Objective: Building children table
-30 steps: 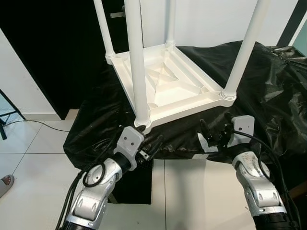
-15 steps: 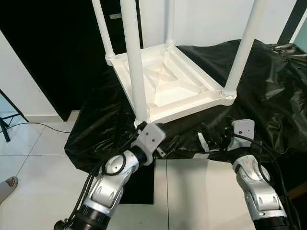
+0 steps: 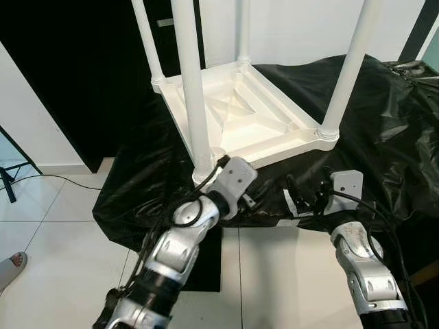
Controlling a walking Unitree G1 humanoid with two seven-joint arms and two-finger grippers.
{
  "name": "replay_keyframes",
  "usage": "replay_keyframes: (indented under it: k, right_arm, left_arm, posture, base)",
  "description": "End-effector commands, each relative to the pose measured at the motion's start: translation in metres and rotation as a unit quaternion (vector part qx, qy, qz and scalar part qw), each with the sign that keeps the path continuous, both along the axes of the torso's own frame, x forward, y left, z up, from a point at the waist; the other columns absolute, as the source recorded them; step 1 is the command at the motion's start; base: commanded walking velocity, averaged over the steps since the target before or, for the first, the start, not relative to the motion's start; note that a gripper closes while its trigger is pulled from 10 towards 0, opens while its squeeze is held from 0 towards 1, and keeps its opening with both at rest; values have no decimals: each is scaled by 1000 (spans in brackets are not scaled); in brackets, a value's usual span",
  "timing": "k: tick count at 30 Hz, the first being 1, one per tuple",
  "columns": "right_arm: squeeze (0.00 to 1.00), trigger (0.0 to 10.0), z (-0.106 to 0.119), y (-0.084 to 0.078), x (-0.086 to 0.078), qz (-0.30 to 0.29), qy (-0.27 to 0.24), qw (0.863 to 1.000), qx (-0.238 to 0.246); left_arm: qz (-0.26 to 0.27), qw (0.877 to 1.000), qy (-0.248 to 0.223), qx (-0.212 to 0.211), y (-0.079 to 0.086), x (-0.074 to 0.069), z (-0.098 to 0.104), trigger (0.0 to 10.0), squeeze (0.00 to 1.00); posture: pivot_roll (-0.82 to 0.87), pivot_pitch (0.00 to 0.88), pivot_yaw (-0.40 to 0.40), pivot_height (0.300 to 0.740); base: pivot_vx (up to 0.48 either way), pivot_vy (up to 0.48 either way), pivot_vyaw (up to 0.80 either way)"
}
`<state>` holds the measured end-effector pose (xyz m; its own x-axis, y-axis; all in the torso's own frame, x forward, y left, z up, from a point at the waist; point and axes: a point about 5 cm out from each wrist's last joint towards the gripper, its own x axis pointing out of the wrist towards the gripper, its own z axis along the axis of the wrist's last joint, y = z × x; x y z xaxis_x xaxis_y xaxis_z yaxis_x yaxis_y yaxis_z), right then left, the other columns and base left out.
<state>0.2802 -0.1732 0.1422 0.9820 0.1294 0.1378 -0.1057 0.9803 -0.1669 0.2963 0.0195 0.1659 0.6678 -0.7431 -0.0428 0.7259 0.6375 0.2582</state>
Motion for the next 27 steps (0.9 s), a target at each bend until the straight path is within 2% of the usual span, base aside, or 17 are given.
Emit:
replay_keyframes:
  k: [1, 5, 11, 13, 14, 17, 21, 24, 26, 27]
  right_arm:
    - [0, 10000, -1, 3, 2, 11, 7, 1000, -3]
    - [0, 10000, 3, 4, 6, 23, 3, 1000, -9]
    - [0, 10000, 4, 7, 8, 31, 1, 999, -8]
    - [0, 10000, 4, 12, 8, 38, 1, 999, -4]
    - [0, 10000, 4, 12, 8, 38, 1, 999, -4]
    - [0, 10000, 5, 16, 8, 47, 1, 999, 0]
    - [0, 10000, 5, 15, 8, 49, 0, 999, 0]
    - [0, 10000, 5, 14, 8, 52, 1, 999, -2]
    - [0, 10000, 5, 15, 8, 56, 1, 998, -1]
    - [0, 10000, 5, 15, 8, 56, 1, 998, -1]
  left_arm:
    - [128, 992, -10, -6, 11, 11, -2, 10000, 0]
    - [152, 988, -16, 12, 0, 15, 0, 10000, 0]
    - [168, 985, -22, 30, -6, 19, -1, 10000, 0]
    - [202, 977, -32, 53, -7, 26, -2, 10000, 0]
    - [202, 977, -32, 53, -7, 26, -2, 10000, 0]
    - [252, 966, -29, 58, 1, 36, 0, 10000, 0]
    - [283, 957, -38, 60, 7, 41, 4, 10000, 0]
    - [345, 935, -51, 69, 17, 48, 10, 10000, 0]
    - [383, 920, -42, 69, 26, 52, 11, 10000, 0]
    - [383, 920, -42, 69, 26, 52, 11, 10000, 0]
  posture:
    - [34, 0, 51, 740]
    - [44, 0, 43, 740]
    - [47, 0, 43, 740]
    - [47, 0, 43, 740]
    - [47, 0, 43, 740]
    - [50, 0, 43, 740]
    - [54, 0, 41, 740]
    - [58, 0, 37, 740]
    - [60, 0, 36, 740]
    - [60, 0, 36, 740]
  base:
    - [0, 0, 0]
    - [0, 0, 0]
    - [0, 0, 0]
    - [0, 0, 0]
    - [0, 0, 0]
    - [0, 0, 0]
    - [0, 0, 0]
    - [0, 0, 0]
    - [0, 0, 0]
    - [0, 0, 0]
